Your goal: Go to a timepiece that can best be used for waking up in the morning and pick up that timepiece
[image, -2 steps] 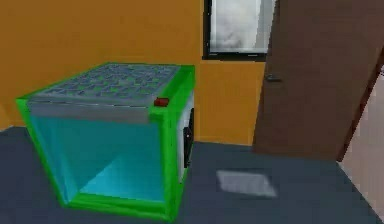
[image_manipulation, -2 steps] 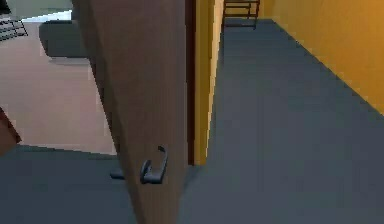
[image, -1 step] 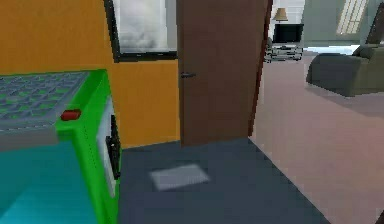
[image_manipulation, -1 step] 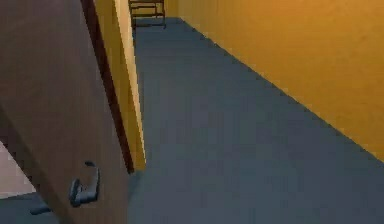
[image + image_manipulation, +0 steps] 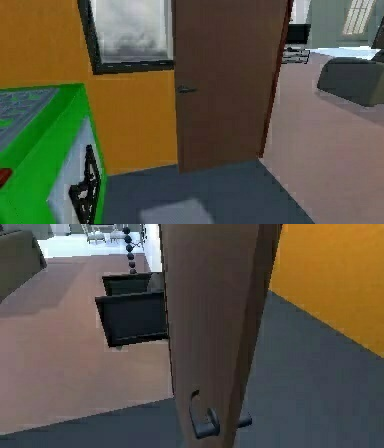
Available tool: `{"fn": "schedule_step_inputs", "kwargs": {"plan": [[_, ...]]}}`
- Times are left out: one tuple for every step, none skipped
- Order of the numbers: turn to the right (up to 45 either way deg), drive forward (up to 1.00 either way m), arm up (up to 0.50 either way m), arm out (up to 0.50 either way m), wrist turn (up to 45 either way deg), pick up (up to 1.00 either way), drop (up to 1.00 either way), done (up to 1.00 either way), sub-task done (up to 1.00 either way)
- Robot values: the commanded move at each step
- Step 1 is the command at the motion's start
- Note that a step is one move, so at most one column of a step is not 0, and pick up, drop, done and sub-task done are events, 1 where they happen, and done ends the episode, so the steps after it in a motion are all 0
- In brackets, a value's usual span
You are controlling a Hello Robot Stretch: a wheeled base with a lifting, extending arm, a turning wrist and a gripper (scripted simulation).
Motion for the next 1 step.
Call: {"fn": "schedule_step_inputs", "kwargs": {"plan": [[45.0, 0.0, 0.0, 0.0, 0.0, 0.0, 0.0, 0.0, 0.0]]}}
